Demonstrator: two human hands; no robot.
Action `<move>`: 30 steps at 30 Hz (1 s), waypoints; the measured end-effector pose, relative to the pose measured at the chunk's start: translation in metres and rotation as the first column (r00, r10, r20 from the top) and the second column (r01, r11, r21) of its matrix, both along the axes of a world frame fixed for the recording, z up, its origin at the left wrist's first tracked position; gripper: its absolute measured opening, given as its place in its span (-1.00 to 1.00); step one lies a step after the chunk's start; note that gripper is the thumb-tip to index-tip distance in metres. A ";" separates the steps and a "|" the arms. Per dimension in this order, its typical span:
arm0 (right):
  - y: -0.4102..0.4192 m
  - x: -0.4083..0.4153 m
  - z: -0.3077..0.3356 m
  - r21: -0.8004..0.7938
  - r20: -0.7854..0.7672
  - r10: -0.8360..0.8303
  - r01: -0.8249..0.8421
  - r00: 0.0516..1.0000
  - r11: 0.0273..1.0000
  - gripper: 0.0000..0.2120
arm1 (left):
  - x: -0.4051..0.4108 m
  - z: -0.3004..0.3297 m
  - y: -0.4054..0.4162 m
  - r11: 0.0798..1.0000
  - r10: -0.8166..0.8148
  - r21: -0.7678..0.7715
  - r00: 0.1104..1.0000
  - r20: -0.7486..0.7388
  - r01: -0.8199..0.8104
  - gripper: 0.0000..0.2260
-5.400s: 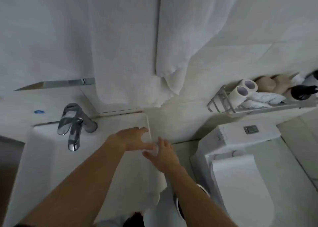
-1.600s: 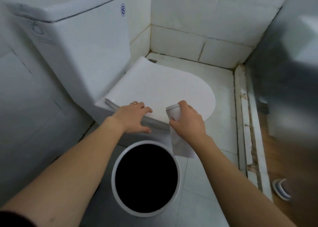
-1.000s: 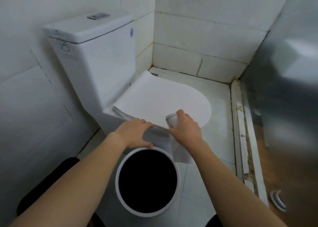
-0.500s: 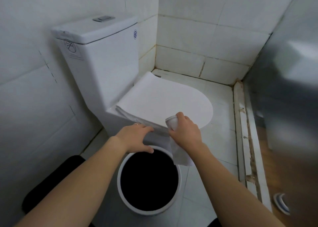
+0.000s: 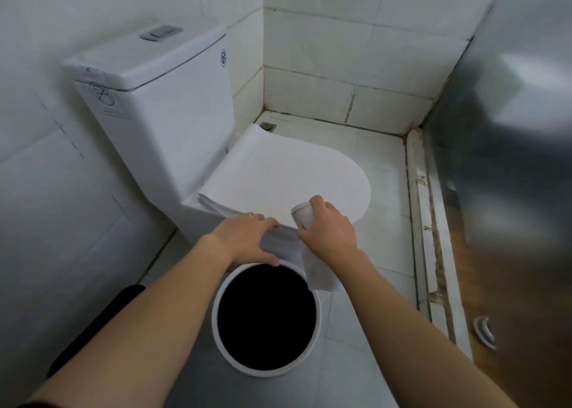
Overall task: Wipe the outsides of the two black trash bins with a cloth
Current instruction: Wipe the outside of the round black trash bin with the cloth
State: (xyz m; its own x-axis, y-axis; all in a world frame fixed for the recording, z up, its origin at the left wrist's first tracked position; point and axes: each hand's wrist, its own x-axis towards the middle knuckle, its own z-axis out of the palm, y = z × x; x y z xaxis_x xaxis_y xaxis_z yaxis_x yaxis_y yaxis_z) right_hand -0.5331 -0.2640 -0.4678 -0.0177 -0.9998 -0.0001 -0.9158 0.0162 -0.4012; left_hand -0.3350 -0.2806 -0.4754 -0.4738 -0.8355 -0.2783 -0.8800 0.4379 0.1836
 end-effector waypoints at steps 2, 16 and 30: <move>0.004 -0.002 -0.006 -0.013 0.004 -0.011 0.011 1.000 1.000 -0.62 | -0.003 -0.004 0.001 1.000 0.005 0.018 1.000 0.003 -0.005 -0.18; 0.099 -0.010 -0.035 -0.053 -0.016 -0.048 0.047 0.999 0.997 -0.65 | -0.036 -0.113 0.161 0.926 -0.084 0.378 0.986 0.144 0.023 -0.29; 0.095 -0.036 -0.036 -0.037 -0.062 -0.028 0.026 0.998 0.999 -0.74 | -0.038 -0.142 0.166 0.953 -0.253 0.251 0.904 0.344 0.172 -0.79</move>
State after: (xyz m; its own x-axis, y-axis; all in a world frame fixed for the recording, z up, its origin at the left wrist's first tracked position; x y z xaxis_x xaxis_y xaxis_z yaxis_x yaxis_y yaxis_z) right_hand -0.5689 -0.1689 -0.5039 -0.0433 -0.9983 0.0379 -0.9385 0.0276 -0.3441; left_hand -0.3733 -0.1149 -0.6171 -0.4628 -0.6292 -0.6245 -0.7923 0.6095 -0.0270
